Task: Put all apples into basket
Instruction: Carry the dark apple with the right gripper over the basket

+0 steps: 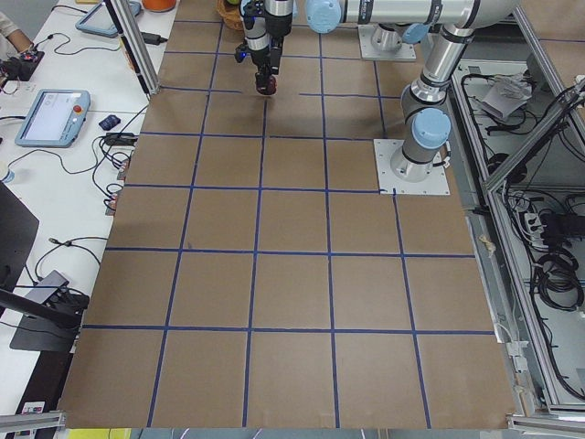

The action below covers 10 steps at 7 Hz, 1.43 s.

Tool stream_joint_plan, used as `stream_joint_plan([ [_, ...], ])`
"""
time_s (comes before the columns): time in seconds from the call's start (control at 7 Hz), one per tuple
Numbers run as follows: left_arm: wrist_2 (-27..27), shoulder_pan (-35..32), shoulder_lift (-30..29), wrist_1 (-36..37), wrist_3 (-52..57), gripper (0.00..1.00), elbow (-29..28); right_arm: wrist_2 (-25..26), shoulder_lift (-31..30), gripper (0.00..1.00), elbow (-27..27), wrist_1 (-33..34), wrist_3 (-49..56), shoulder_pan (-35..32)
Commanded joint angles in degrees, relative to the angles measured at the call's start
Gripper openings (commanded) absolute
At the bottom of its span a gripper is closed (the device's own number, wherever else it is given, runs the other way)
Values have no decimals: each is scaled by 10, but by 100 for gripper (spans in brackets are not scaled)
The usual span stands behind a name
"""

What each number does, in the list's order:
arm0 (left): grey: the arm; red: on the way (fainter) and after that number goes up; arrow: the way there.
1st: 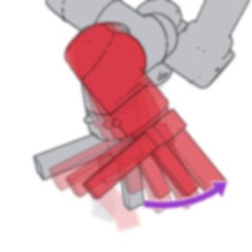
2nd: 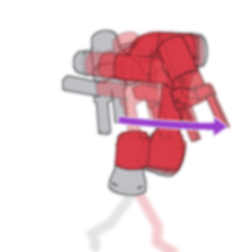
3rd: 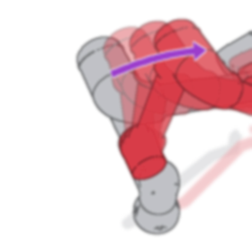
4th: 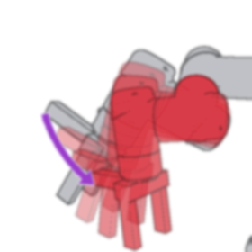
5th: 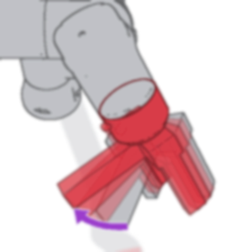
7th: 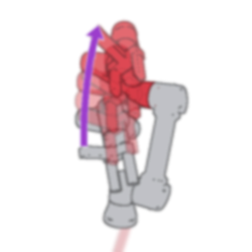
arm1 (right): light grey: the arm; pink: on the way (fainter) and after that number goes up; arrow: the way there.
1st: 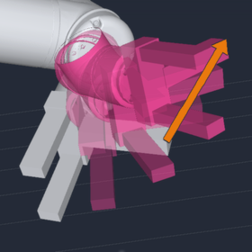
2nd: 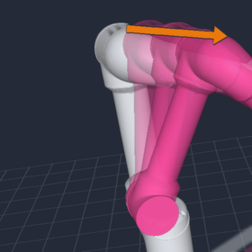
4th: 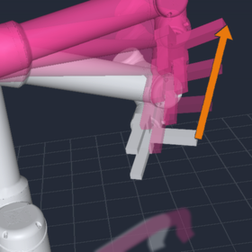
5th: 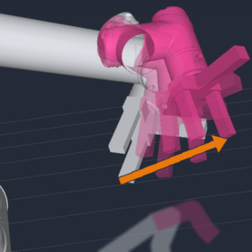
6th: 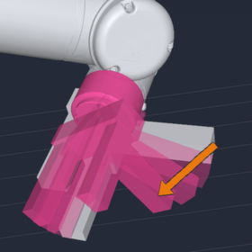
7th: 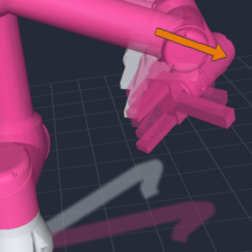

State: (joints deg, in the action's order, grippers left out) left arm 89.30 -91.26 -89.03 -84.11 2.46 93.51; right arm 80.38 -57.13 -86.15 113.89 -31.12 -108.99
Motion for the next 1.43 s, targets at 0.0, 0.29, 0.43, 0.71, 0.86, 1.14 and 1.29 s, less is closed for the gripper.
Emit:
stream_joint_plan([
  [0.0,0,0,0,0,0,100,0,6,-37,0,33,-45,9,77],
  [0.29,0,0,0,0,0,100,0,27,-69,0,85,-137,78,191],
  [0.43,0,0,0,0,0,100,1,61,-69,0,88,-151,155,240],
  [0.71,-1,0,0,-1,1,100,-5,117,-67,0,85,-150,293,320],
  [0.86,-4,0,-1,-1,3,100,-9,130,-62,0,85,-141,344,341],
  [1.14,-1,0,2,-1,8,100,-12,131,-27,0,85,-130,364,354],
  [1.29,-1,0,2,0,25,100,-12,136,-10,0,85,-107,367,355],
])
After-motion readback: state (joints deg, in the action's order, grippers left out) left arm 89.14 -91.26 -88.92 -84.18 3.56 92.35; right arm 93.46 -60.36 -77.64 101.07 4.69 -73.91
